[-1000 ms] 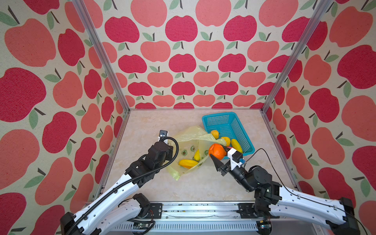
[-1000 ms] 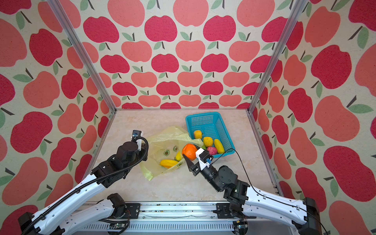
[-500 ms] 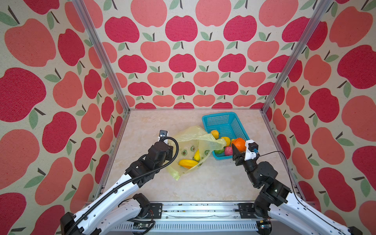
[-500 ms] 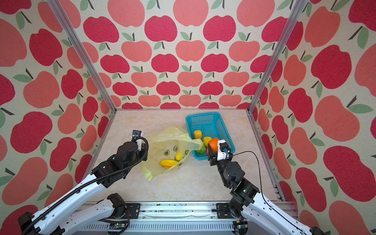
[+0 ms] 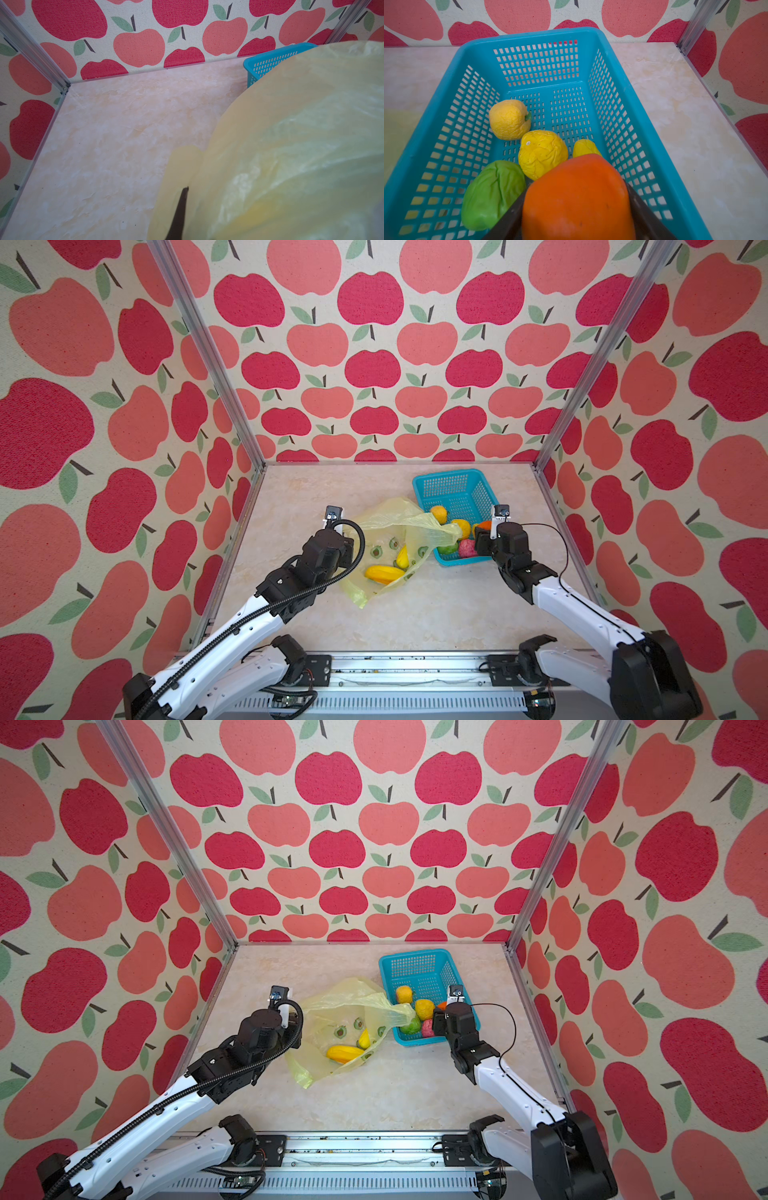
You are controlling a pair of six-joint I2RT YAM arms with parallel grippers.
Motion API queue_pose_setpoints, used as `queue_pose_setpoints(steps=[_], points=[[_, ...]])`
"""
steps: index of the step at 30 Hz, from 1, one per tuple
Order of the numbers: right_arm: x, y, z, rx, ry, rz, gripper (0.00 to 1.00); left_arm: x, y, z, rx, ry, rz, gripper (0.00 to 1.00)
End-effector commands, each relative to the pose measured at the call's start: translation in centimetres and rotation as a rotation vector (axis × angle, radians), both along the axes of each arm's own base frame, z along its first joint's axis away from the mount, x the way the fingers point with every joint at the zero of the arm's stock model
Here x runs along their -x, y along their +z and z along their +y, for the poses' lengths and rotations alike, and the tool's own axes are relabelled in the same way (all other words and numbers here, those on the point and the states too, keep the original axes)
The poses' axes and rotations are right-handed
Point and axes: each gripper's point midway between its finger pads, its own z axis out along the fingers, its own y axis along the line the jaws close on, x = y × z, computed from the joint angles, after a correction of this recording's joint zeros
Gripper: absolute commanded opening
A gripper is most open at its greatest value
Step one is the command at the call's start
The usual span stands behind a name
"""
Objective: Untie the knot of the plastic bag and take out the fruit
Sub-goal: 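Lift the orange fruit out of the bag and carry it over the basket, then lower the orange fruit into the teal basket and open the right gripper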
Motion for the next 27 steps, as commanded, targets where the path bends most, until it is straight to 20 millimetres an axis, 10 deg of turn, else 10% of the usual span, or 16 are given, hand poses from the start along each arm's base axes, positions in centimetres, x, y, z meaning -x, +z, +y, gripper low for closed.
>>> queue_pose_setpoints(steps=[1,12,27], points=[[-3.4,2.4,0.6,-0.052,0.029,-0.064,0.30,0.0,-0.3,0.4,-0.004,0.018,0.010,0.00],[-10.3,0.0,1.5,0.022,0.056,-0.029,0.33,-0.1,-0.3,0.5,-0.011,0.023,0.008,0.00],[-13.1,-3.6,2.1,0.016,0.079,0.104,0.43,-0.2,-0.5,0.1,-0.005,0.008,0.020,0.00]])
